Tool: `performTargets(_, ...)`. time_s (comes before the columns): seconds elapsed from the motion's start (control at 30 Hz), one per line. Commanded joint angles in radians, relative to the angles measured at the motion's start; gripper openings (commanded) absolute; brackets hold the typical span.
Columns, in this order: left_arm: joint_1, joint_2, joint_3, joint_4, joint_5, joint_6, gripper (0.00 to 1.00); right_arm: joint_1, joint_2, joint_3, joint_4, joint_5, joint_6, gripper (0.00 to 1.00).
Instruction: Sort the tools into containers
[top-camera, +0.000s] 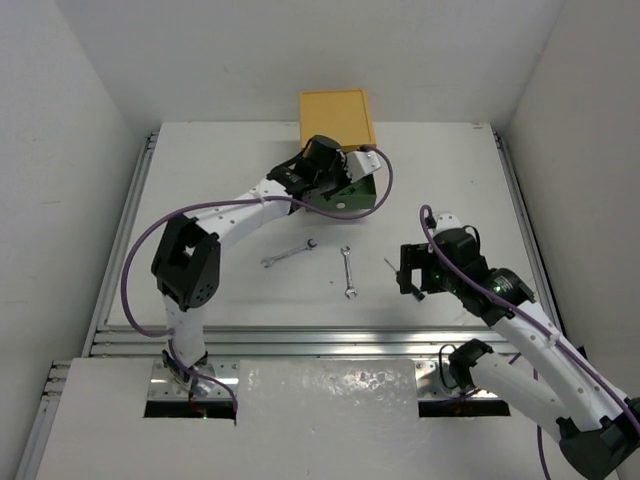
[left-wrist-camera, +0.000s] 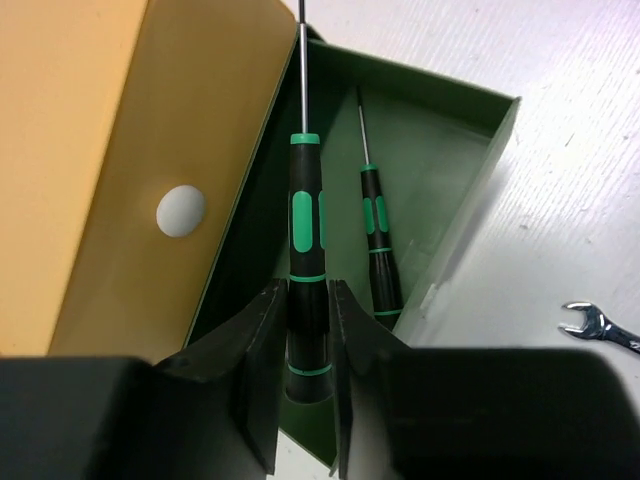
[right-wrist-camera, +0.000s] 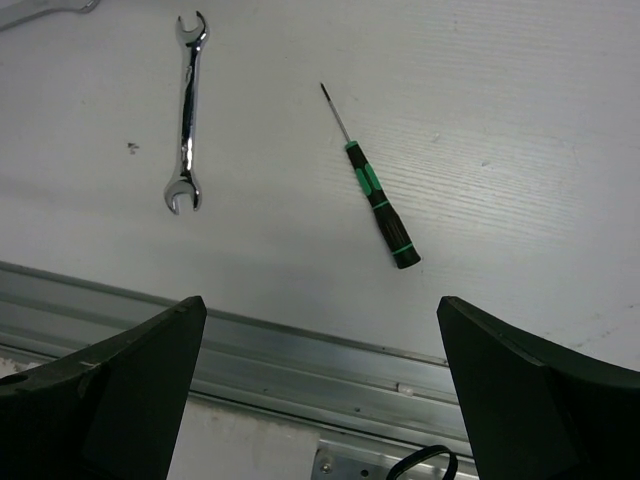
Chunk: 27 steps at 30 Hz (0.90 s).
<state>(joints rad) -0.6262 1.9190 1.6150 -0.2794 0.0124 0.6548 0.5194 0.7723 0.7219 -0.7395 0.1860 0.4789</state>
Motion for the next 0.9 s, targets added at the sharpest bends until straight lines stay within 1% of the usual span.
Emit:
performTargets(0.0,0.022,0.003,0.060,0.003,0.024,0.019,0.19,0.001,0.045,-0.002,0.028,-0.011,-0.029,0.99)
performTargets(0.03,0.022,0.008,0.060,0.002,0.027,0.020,0.21,0.001,0.074,0.001,0.031,-0.035,-0.029,0.99)
performTargets(0.07,0.022,0.012,0.057,0.006,0.026,0.017,0.29,-0.001,0.084,0.008,0.028,-0.048,-0.028,0.99)
performTargets(0.17,0.025,0.009,0.057,0.011,0.024,-0.006,0.40,-0.001,0.096,0.002,0.032,-0.008,-0.025,0.99)
performTargets(0.2,0.023,-0.001,0.054,0.016,0.027,-0.010,0.42,0.001,0.104,0.002,0.029,0.027,-0.025,0.99)
performTargets(0.27,0.025,-0.044,0.040,0.031,0.035,-0.024,0.48,-0.001,0.143,0.002,0.025,0.050,-0.028,0.99)
performTargets(0.3,0.023,-0.061,0.037,0.035,0.037,-0.030,0.49,0.001,0.162,0.004,0.028,0.059,-0.029,0.99)
performTargets(0.4,0.022,-0.145,0.036,0.052,0.066,-0.082,0.54,-0.001,0.258,-0.033,0.124,0.041,-0.046,0.99)
performTargets(0.43,0.020,-0.170,0.030,0.060,0.067,-0.102,0.62,-0.001,0.295,-0.039,0.161,0.046,-0.054,0.99)
performTargets(0.47,0.020,-0.226,0.026,0.080,0.043,-0.163,0.99,-0.001,0.385,-0.033,0.166,0.061,-0.062,0.96)
performTargets(0.53,0.020,-0.284,0.019,0.086,0.000,-0.237,1.00,0.001,0.484,0.008,0.151,0.128,-0.080,0.87)
performTargets(0.57,0.020,-0.337,0.019,0.083,-0.090,-0.338,1.00,0.001,0.565,0.020,0.146,0.141,-0.092,0.82)
performTargets(0.6,0.020,-0.366,0.014,0.075,-0.133,-0.395,1.00,0.001,0.594,0.030,0.146,0.147,-0.095,0.80)
performTargets(0.63,0.022,-0.426,-0.006,0.047,-0.176,-0.444,1.00,-0.001,0.616,0.034,0.166,0.144,-0.102,0.78)
performTargets(0.67,0.022,-0.457,-0.023,0.028,-0.260,-0.540,1.00,-0.001,0.631,0.030,0.181,0.133,-0.106,0.78)
performTargets(0.7,0.022,-0.527,-0.067,0.013,-0.287,-0.588,1.00,-0.012,0.653,0.021,0.211,0.122,-0.118,0.78)
performTargets(0.73,0.022,-0.564,-0.098,0.000,-0.316,-0.627,1.00,-0.018,0.663,0.014,0.225,0.112,-0.123,0.78)
performTargets(0.77,0.022,-0.599,-0.124,-0.018,-0.353,-0.712,1.00,-0.025,0.674,0.011,0.236,0.098,-0.132,0.78)
performTargets(0.83,0.023,-0.703,-0.205,-0.035,-0.356,-0.767,1.00,-0.067,0.711,-0.002,0.279,0.060,-0.160,0.73)
performTargets(0.87,0.022,-0.731,-0.225,-0.059,-0.341,-0.799,1.00,-0.082,0.720,-0.001,0.284,0.041,-0.171,0.72)
